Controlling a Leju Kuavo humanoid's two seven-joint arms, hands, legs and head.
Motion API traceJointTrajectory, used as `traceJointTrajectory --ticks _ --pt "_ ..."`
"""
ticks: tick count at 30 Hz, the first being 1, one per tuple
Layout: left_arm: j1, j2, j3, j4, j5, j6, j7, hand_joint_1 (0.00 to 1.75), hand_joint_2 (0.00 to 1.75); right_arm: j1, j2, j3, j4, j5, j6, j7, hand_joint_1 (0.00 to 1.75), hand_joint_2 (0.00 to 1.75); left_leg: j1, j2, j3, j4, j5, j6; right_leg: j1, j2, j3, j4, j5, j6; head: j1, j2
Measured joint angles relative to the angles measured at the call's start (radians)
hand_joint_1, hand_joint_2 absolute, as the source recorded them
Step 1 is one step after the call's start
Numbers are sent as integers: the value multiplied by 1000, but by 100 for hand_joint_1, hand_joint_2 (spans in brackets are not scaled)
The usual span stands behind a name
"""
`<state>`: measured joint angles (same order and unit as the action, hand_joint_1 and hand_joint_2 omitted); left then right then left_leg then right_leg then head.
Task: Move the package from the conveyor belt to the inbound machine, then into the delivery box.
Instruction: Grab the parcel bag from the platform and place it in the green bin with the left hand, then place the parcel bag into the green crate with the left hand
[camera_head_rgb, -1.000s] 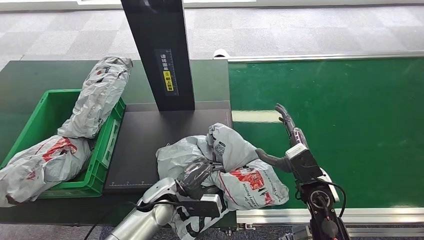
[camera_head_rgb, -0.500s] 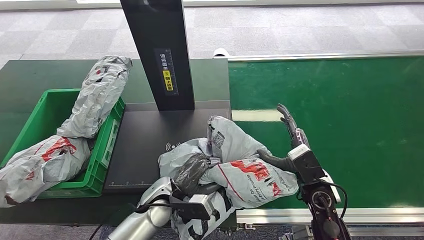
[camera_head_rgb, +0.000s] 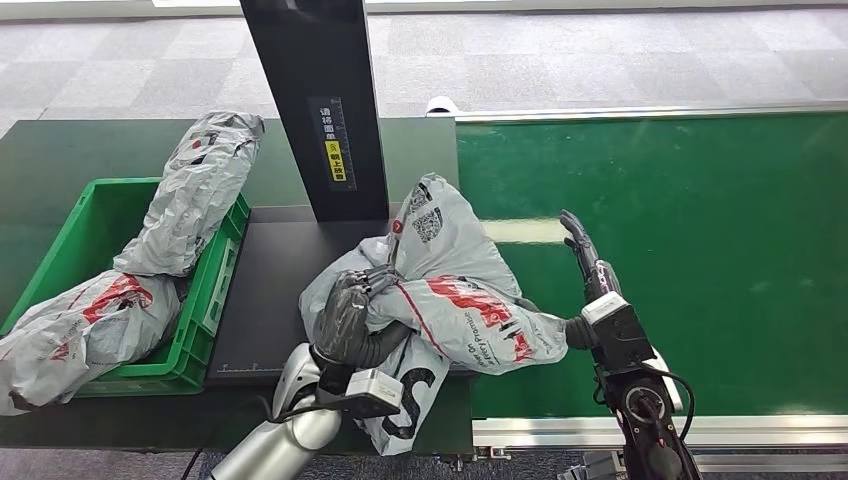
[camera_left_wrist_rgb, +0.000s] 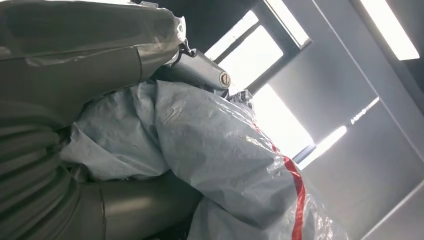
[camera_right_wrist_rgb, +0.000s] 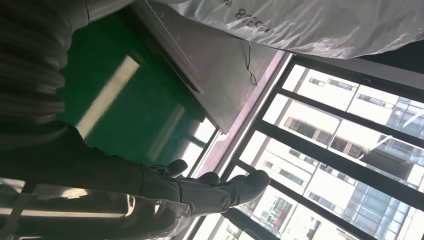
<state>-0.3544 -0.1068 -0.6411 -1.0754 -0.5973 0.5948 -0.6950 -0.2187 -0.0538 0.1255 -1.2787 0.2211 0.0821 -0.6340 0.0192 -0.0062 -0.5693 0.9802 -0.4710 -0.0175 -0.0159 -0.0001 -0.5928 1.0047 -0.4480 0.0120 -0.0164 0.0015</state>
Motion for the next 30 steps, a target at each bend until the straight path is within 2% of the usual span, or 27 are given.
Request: traceJointTrajectory --ticks 1,5,11,17,21,30 --pt "1 0 0 -11 30 14 0 175 175 0 0 0 0 -1 -1 0 0 175 0 0 0 0 0 0 0 0 0 0 0 0 0 0" --pt "5 0 4 -71 149 74 0 175 0 -2 0 4 1 -6 -5 0 0 175 0 0 -1 0 0 0 0 0 0 0 0 0 0 0" --pt "34 -9 51 -179 200 97 0 175 0 -8 -1 10 7 -19 -17 0 0 175 0 0 -1 0 0 0 0 0 0 0 0 0 0 0" --pt "37 -11 56 -188 201 98 0 175 0 -8 -1 11 7 -20 -18 0 0 175 0 0 -1 0 0 0 0 0 0 0 0 0 0 0" --pt "75 -40 141 -326 215 103 0 175 0 -10 -2 19 16 -24 -24 -1 0 175 0 0 -1 0 0 0 0 0 0 0 0 0 0 0" --pt "113 -89 248 -480 217 104 0 175 0 -11 -9 33 28 -43 -49 -13 0 175 0 0 -1 0 0 0 0 0 -1 0 0 0 0 0"
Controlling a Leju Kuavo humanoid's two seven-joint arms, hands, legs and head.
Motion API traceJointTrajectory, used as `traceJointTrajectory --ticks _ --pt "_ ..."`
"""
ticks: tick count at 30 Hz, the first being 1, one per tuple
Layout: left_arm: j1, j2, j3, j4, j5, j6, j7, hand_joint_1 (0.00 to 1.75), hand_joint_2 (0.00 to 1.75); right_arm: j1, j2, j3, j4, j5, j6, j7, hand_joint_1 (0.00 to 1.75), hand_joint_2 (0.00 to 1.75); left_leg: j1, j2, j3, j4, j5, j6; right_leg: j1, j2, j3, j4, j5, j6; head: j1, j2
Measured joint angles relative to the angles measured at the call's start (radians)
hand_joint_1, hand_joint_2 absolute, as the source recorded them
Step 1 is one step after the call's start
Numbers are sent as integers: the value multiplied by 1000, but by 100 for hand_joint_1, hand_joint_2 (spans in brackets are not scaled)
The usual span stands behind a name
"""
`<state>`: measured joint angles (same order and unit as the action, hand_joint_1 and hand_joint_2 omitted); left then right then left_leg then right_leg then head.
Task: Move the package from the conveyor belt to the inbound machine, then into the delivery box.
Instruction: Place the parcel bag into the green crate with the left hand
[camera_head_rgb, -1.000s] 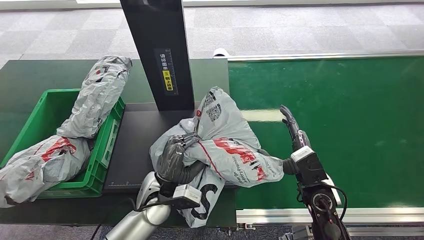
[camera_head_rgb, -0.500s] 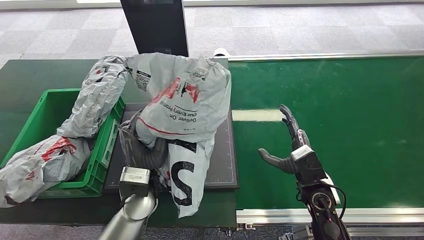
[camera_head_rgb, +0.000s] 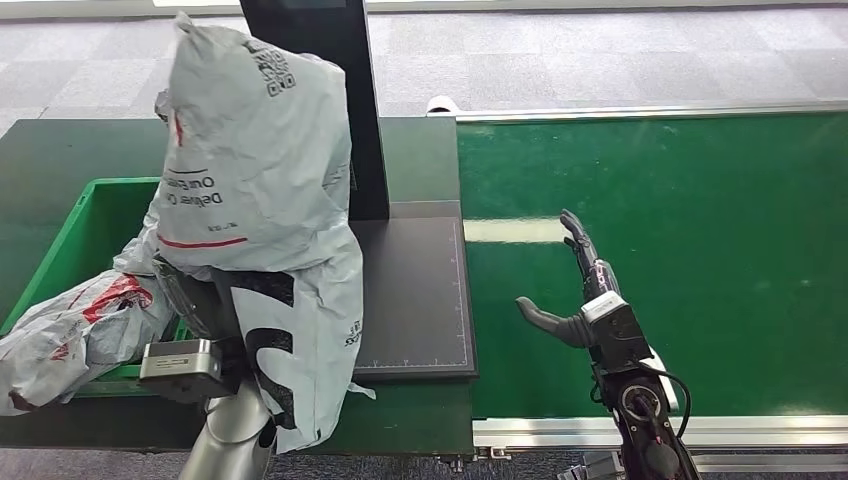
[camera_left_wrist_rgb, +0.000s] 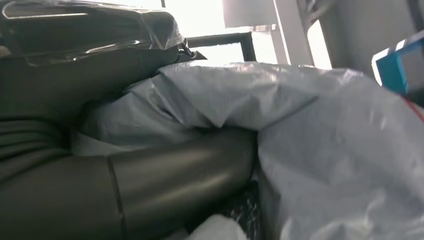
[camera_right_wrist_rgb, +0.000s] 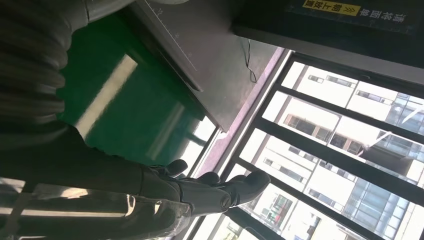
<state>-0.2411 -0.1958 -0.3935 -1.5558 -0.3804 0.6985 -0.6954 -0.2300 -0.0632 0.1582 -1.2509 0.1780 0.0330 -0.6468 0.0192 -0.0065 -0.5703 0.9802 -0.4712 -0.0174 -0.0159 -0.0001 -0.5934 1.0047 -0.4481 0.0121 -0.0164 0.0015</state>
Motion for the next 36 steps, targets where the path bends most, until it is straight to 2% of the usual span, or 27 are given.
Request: traceJointTrajectory --ticks 4,13,18,21,24,29,36 --pt "7 -23 62 -58 23 1 0 175 0 4 -4 5 0 -7 -12 0 0 175 0 0 0 0 0 0 0 0 0 0 0 0 0 0" --pt "27 -78 176 -189 -99 1 -1 175 0 16 -12 15 0 -15 -25 1 0 175 0 0 0 0 0 0 0 0 0 0 0 0 0 0" --pt "30 -95 244 -280 -248 1 -1 175 0 20 -15 18 0 -19 -34 1 0 175 0 0 0 0 0 0 0 0 0 0 0 0 0 0" --pt "30 -98 269 -310 -283 1 -1 175 0 21 -15 19 0 -20 -35 1 0 175 0 0 0 0 0 0 0 0 0 0 0 0 0 0" --pt "30 -100 289 -331 -348 1 -1 175 0 22 -15 19 0 -20 -37 1 0 175 0 0 0 0 0 0 0 0 0 0 0 0 0 0" --pt "19 -106 344 -360 -564 1 -1 175 0 32 -15 19 -5 -20 -41 4 0 175 0 0 1 0 0 0 0 0 0 0 0 0 0 0" --pt "10 -114 427 -360 -688 1 -1 175 0 39 -17 27 -16 -21 -58 23 0 175 0 1 1 0 0 0 0 0 0 0 0 0 0 0"
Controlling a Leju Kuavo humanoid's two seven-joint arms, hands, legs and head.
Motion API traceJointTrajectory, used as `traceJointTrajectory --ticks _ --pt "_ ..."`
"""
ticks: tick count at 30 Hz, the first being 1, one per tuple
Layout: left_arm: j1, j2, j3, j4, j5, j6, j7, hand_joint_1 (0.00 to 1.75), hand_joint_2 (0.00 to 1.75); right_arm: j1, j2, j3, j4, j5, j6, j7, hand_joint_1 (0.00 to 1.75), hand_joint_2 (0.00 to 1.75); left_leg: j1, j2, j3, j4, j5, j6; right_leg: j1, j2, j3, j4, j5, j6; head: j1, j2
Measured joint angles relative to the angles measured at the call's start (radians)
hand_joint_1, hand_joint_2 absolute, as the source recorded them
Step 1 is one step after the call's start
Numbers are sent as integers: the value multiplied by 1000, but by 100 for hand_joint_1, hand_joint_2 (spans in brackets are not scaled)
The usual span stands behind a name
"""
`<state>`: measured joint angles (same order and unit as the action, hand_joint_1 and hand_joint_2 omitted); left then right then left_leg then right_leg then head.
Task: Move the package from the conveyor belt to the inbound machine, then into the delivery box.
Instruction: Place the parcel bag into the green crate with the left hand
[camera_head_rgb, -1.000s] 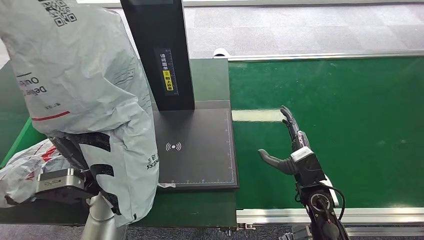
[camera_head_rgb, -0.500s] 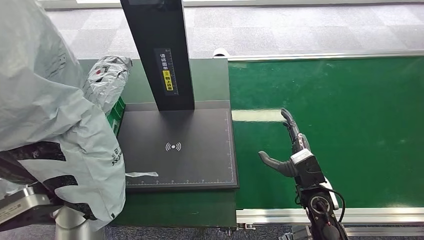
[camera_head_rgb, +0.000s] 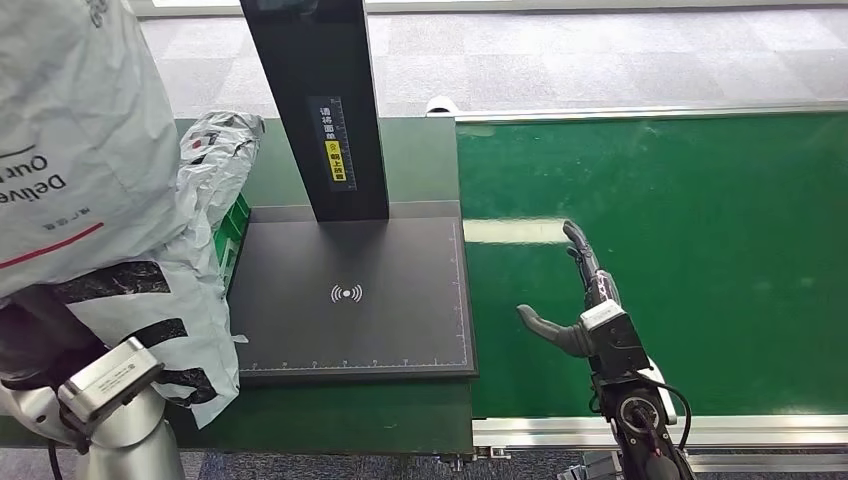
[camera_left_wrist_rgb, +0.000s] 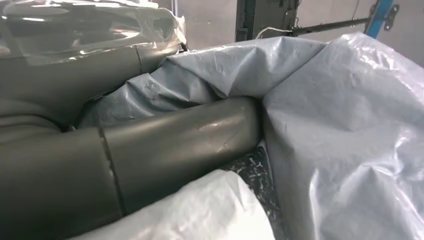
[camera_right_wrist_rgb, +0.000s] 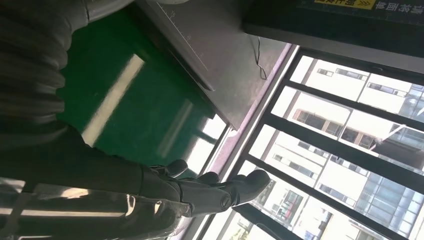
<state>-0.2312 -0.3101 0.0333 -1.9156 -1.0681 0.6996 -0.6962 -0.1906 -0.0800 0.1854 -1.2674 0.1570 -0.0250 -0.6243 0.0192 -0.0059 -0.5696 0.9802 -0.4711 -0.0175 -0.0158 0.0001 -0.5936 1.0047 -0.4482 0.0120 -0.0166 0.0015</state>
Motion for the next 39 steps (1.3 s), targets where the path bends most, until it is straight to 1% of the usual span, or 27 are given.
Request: traceJointTrajectory --ticks 3,7,9,10,14,15,17,21,23,26,28,30,32,34,36,39 --pt "-3 -2 36 59 -46 -1 0 175 0 11 1 -4 -13 23 13 1 0 175 0 0 0 0 0 0 0 0 0 0 0 0 0 0" --pt "-5 -6 94 177 -103 -1 0 174 175 33 6 -20 -34 52 33 0 0 175 0 1 0 0 0 0 0 0 0 0 0 0 0 0" --pt "-7 -7 110 213 -123 -1 19 174 175 39 6 -26 -40 55 35 3 0 175 0 1 0 0 0 0 0 0 0 0 0 0 0 0" --pt "-7 -8 113 231 -148 -1 49 175 175 42 7 -28 -44 55 35 6 0 175 0 0 0 0 0 0 0 0 0 0 0 0 0 0" --pt "-8 -10 116 283 -319 -1 241 175 175 52 11 -31 -61 58 38 20 0 175 0 1 0 0 0 0 0 0 0 0 0 0 0 0" --pt "-8 -10 119 287 -355 -1 266 175 175 54 12 -31 -65 60 40 21 0 175 0 1 0 0 0 0 0 1 0 0 0 0 0 0" --pt "-8 -10 125 292 -406 -1 285 174 175 58 13 -32 -71 63 42 24 0 175 0 0 0 0 0 0 0 0 -1 0 0 0 0 0" --pt "-8 -10 132 301 -443 0 305 171 0 61 15 -36 -80 65 45 27 0 175 0 1 0 0 0 0 0 1 0 0 0 0 0 0" --pt "-8 4 122 301 -467 0 357 170 0 62 15 -38 -82 65 47 29 0 175 0 1 0 0 0 0 0 0 0 0 0 0 0 0" --pt "-9 44 85 291 -493 0 448 174 0 63 15 -40 -84 64 53 29 0 175 0 1 0 0 0 0 0 0 0 0 0 0 0 0" --pt "-9 66 66 280 -498 0 463 175 0 63 15 -43 -85 64 55 29 0 175 0 0 0 0 0 0 0 0 0 0 0 0 0 0" --pt "-9 86 54 258 -500 0 454 175 0 63 16 -44 -86 64 56 30 0 175 0 1 0 0 0 0 0 1 0 0 0 0 0 0" --pt "-12 99 51 221 -500 0 424 175 0 62 15 -44 -86 64 57 30 0 175 0 1 0 0 0 0 0 1 0 0 0 0 0 0" --pt "-18 104 56 181 -500 0 370 175 0 62 15 -44 -86 64 58 30 0 175 0 0 -1 0 0 0 0 0 0 0 0 0 0 0" --pt "-32 106 78 157 -500 0 282 175 0 62 16 -43 -86 64 59 30 0 175 0 0 -1 0 0 0 0 0 0 0 0 0 0 0" --pt "-60 116 145 152 -500 0 127 175 0 62 17 -43 -86 64 64 31 0 175 0 0 -1 0 0 0 0 0 0 0 0 0 0 0"
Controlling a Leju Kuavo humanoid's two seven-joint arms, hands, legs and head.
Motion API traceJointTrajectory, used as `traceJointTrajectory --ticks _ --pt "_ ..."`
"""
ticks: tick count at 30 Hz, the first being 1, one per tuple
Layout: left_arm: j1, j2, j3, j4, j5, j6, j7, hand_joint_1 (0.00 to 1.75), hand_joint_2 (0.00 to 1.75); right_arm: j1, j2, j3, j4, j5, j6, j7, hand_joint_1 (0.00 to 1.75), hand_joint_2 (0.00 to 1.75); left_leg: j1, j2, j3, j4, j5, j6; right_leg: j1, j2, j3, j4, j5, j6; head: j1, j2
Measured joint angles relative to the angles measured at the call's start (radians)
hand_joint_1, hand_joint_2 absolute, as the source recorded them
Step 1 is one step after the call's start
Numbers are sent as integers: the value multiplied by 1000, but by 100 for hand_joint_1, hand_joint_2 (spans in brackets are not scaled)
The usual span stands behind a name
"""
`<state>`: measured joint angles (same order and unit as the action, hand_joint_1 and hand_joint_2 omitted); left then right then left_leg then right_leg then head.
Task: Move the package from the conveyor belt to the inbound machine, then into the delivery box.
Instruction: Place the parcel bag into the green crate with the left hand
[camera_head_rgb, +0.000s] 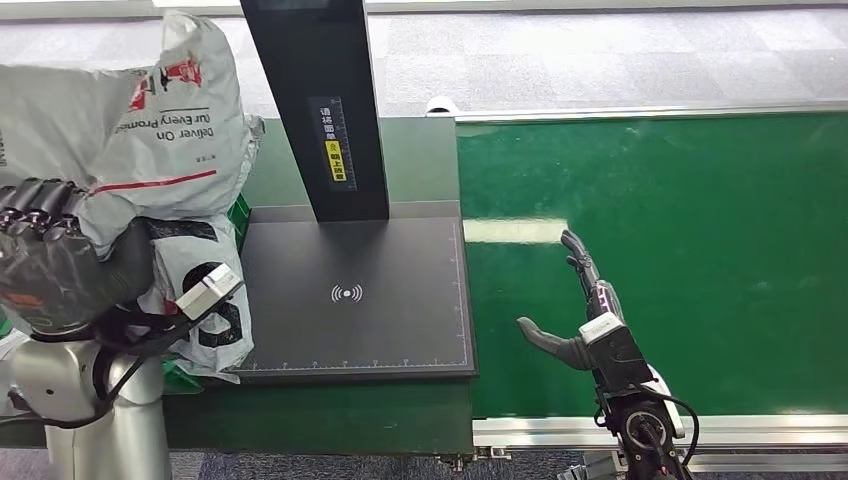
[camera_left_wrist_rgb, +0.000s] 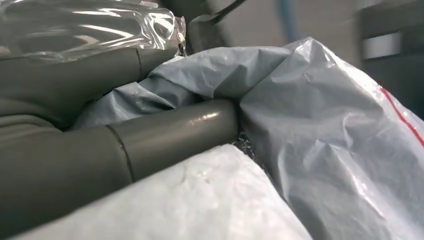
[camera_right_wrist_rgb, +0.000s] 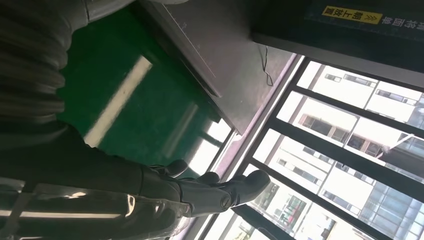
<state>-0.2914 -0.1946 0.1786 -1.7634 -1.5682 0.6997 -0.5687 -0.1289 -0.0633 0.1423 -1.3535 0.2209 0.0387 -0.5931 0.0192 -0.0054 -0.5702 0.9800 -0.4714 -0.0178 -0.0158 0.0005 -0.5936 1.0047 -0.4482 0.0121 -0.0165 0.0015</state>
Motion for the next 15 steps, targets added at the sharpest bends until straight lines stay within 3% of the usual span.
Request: traceJointTrajectory --ticks 2,8,10,12,13,15 --pt "-18 10 48 3 0 0 -51 175 0 0 0 0 0 0 2 1 0 175 0 0 0 0 0 0 0 0 0 0 0 0 0 0" --pt "-40 38 120 16 0 0 -70 175 0 -1 0 0 0 2 5 2 0 175 0 0 0 0 0 0 0 0 0 0 0 0 0 0" --pt "-64 93 119 57 0 0 -14 175 0 0 1 0 0 5 8 4 0 175 0 0 0 1 1 0 1 0 -6 0 0 0 0 0" --pt "-177 198 54 196 -2 -3 183 175 0 -2 1 0 0 12 15 5 0 175 2 -4 -2 2 3 -2 3 -4 -13 0 0 -1 1 0" --pt "-253 247 -7 288 -3 -6 352 175 0 -5 2 0 0 17 20 5 0 175 3 -5 -3 2 5 -2 4 -6 -15 -1 1 -2 0 0" --pt "-384 299 -190 475 -6 -9 798 175 0 -10 4 0 0 27 35 5 0 175 3 -5 -4 2 6 -2 3 -6 -11 0 3 -3 -2 0"
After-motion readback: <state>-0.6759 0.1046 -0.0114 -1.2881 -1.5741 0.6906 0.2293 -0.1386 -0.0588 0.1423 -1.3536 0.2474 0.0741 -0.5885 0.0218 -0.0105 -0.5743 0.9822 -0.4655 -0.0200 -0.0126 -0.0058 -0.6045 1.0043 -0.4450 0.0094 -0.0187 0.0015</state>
